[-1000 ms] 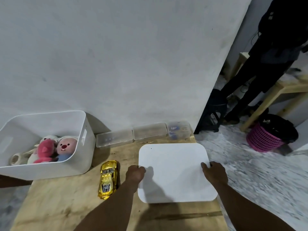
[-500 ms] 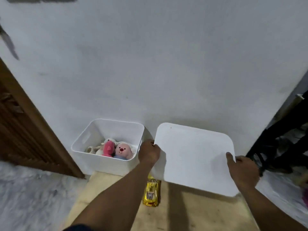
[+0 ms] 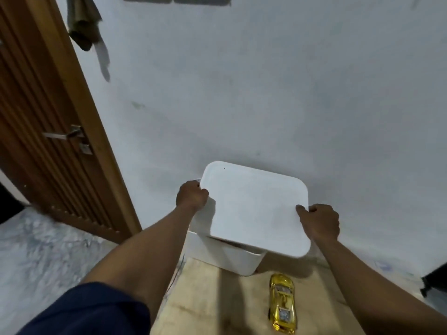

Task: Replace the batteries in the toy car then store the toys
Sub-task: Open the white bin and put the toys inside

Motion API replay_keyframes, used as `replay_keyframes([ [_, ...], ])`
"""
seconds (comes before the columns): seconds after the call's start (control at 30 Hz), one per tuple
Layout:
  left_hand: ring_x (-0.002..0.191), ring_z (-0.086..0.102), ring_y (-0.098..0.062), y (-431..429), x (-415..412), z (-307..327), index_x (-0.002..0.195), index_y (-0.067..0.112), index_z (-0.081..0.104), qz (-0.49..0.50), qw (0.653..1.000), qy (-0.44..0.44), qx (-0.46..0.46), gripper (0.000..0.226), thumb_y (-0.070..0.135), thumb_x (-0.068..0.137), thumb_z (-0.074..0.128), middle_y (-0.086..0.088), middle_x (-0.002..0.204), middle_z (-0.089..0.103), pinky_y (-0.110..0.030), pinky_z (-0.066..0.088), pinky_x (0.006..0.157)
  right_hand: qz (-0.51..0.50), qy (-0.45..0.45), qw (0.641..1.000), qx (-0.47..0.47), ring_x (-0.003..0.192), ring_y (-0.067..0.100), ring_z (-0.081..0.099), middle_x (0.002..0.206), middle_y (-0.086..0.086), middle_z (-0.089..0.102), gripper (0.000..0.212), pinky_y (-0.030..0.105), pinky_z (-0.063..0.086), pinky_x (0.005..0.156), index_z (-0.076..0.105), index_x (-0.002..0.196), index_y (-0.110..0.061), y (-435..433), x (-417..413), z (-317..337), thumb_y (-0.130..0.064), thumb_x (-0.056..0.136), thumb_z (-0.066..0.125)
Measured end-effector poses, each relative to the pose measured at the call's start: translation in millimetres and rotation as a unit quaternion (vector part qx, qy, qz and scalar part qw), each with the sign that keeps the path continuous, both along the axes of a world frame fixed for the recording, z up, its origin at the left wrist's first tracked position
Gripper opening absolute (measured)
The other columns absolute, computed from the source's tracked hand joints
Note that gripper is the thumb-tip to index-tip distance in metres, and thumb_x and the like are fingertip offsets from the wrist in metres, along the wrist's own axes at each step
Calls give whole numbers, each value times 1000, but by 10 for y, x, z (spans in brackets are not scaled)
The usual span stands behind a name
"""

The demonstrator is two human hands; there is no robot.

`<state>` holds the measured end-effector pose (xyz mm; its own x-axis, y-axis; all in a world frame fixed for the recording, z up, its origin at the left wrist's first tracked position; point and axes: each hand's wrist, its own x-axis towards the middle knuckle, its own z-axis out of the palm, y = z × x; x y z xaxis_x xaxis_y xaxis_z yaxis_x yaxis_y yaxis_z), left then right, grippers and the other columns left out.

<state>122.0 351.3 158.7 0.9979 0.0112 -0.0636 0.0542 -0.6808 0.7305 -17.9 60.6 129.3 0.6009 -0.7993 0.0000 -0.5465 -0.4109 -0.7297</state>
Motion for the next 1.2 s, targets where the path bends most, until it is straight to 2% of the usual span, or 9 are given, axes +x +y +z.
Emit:
replay_keyframes([
  [0.13,104,60,-34,415,412,-154,97,2,68,10,999,22,21,23,11,84,52,-15,108,67,-36,51,84,47,45,997,34,65,27,68,70,7,70,37,28,51,61,69,71,-9,305,495,-91,-46,71,73],
  [0.23,104,60,-34,567,620,-276,99,2,67,8,999,36,28,22,9,84,51,-15,110,66,-37,51,86,52,73,995,46,69,29,69,79,10,70,44,27,50,60,67,79,-6,413,706,-196,-47,62,74],
  [0.33,105,60,-34,622,715,-404,105,3,68,-3,998,50,29,26,10,86,51,-13,112,66,-36,51,86,42,94,993,56,73,32,69,85,13,70,45,25,43,55,62,79,-8,461,761,-308,-47,60,74],
  [0.63,107,60,-34,696,785,-667,108,4,69,-33,995,81,44,28,12,88,51,-13,115,66,-34,49,85,26,128,991,38,70,31,66,78,13,66,42,25,39,52,57,71,-9,561,713,-508,-46,65,76],
  [0.73,100,61,-34,695,825,-698,103,1,70,-34,995,93,28,28,9,86,49,-14,109,68,-36,51,84,17,130,991,39,67,30,64,74,10,63,40,25,41,52,54,66,-10,575,723,-506,-44,67,75],
  [0.8,92,59,-33,680,846,-714,98,0,70,-44,994,101,15,27,7,84,47,-15,102,67,-38,52,84,6,136,990,38,68,30,66,76,9,65,40,27,44,55,58,71,-7,565,705,-531,-42,68,75],
  [0.97,81,50,-27,689,885,-762,86,18,63,-50,992,115,-20,23,6,80,43,-8,91,60,-33,45,75,7,136,990,47,66,28,64,71,8,66,34,27,44,56,65,71,-4,571,632,-642,-37,73,72],
  [1.07,90,53,-28,664,914,-792,93,19,65,-39,990,124,-53,29,3,85,42,-5,98,61,-36,49,88,5,128,991,42,71,27,65,79,9,70,34,27,43,60,70,80,-4,610,646,-677,-38,80,68],
  [1.2,110,57,-28,677,920,-913,122,16,65,-28,982,144,-116,44,5,88,40,-5,122,64,-36,48,94,14,117,992,35,93,29,62,109,9,67,34,34,47,78,64,111,-9,710,649,-703,-36,91,59],
])
